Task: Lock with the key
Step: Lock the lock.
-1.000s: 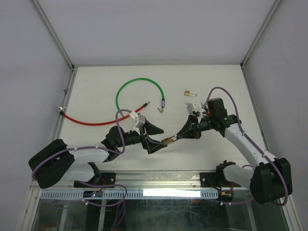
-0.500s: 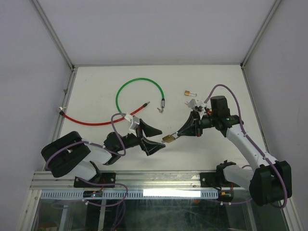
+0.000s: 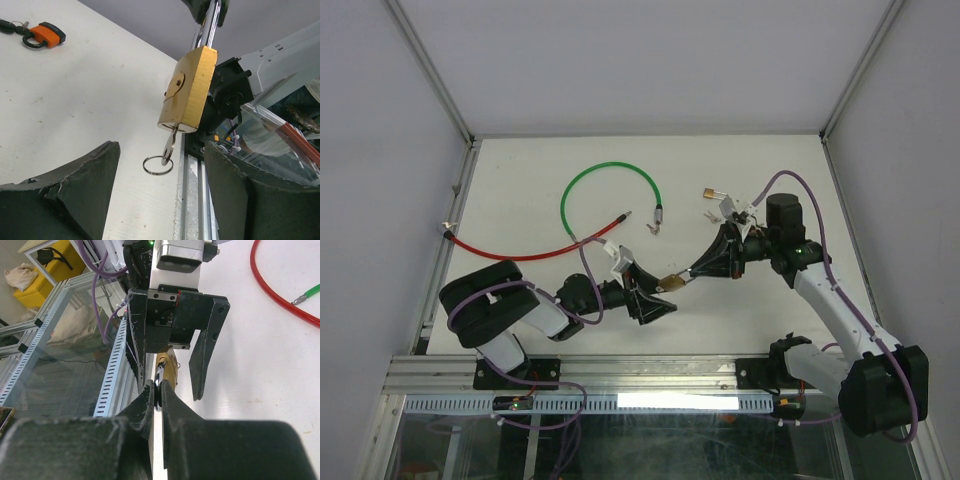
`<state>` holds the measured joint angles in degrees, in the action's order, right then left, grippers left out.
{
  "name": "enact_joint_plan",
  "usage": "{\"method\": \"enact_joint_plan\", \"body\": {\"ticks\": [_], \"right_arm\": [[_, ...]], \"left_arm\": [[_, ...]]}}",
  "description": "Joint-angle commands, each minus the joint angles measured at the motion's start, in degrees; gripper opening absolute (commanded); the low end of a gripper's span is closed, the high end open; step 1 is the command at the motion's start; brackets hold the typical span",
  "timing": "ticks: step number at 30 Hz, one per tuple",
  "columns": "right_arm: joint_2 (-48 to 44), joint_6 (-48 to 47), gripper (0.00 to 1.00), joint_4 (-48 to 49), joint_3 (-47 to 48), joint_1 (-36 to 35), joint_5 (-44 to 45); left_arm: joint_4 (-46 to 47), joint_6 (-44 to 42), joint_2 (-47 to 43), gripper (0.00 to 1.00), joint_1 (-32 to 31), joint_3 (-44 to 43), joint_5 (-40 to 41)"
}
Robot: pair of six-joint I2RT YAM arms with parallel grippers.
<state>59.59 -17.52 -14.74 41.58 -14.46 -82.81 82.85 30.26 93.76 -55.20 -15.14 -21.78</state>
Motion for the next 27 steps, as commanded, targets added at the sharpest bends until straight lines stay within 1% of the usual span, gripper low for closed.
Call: {"method": "enact_joint_plan", "body": {"ticks": [1,5,11,18,27], "right_arm": [[-1.4,2.0,0.0,3.3,0.4,0.3,-3.3],[-1.2,1.9,0.0,3.3,0.3,0.3,-3.4],[-0.6,1.7,0.0,3.4,0.0,0.3,-3.4],[-0.3,1.5,0.0,3.3,-0.1,0.3,-3.3],[0.1,1.2,0.0,3.3,-0.3,0.0,-3.3]], "left_arm": [[16.9,-3.0,-1.1,0.69,-1.2,-1.5,2.9],[16.9,-5.8,-3.5,0.67,-1.4,-0.3,5.3],[16.9,-8.7,-6.0,0.63,-1.5,0.0,4.8],[16.8,-9.4,-6.0,0.54,-1.4,-0.7,3.5],[16.9,-10.5,-5.8,0.54,-1.4,-1.6,2.9]]}}
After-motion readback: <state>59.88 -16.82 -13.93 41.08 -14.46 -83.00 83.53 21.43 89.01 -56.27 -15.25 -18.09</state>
